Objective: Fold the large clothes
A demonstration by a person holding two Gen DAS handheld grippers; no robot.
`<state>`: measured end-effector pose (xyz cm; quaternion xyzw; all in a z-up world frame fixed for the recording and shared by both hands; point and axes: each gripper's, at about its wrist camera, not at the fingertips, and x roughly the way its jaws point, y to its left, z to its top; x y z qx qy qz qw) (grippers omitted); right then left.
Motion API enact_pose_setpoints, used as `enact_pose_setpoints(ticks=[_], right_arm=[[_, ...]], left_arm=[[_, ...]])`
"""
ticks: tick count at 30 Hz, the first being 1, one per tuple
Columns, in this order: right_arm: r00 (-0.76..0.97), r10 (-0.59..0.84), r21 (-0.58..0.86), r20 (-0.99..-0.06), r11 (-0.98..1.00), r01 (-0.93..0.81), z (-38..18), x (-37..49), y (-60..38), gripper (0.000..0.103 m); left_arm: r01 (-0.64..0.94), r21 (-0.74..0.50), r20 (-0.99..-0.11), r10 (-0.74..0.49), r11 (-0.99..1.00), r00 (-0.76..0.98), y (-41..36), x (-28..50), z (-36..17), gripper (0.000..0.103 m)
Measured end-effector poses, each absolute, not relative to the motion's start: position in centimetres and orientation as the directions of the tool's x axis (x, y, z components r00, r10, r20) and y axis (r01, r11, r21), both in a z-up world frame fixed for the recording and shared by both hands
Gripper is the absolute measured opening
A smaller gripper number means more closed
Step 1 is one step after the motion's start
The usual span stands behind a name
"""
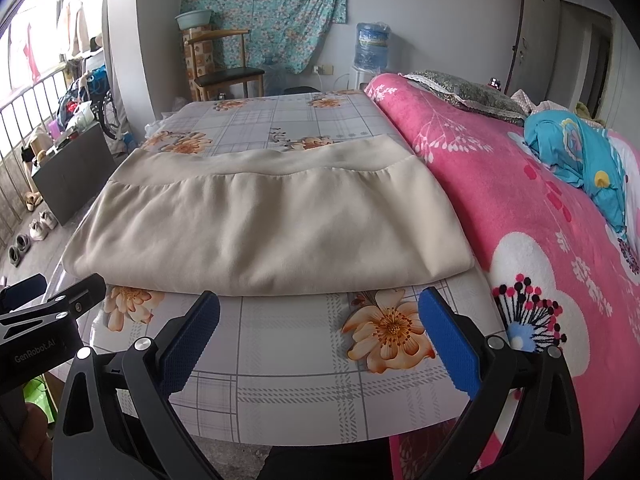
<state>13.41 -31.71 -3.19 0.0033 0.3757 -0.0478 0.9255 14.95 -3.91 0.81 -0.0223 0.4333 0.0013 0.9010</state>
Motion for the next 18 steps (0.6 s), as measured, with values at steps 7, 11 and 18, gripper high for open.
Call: enact_pose_setpoints(ticks=[7, 11, 18], right_arm=[[0.713, -0.085, -0.028, -0.695, 0.995, 0.092, -3.24, 13.38, -31.73, 0.097], [0.712, -0.085, -0.027, -0.697, 0.995, 0.092, -3.29, 13.31, -31.73, 0.097], [0.712, -0.085, -0.028, -0.697, 0.995, 0.091, -3.23, 13.37, -31.66, 0.097]], left_arm=[[-0.022, -0.040, -0.781, -0.017, 0.999, 0.624, -3.88, 14.92, 0.82, 0.095], [-0.023, -0.040, -0.781, -0.017, 0.999, 0.624, -3.92, 14.94, 0.80, 0.095], [-0.022, -0.040, -0.781, -0.017, 0.999, 0.625, -3.83, 14.92, 0.81, 0.095]])
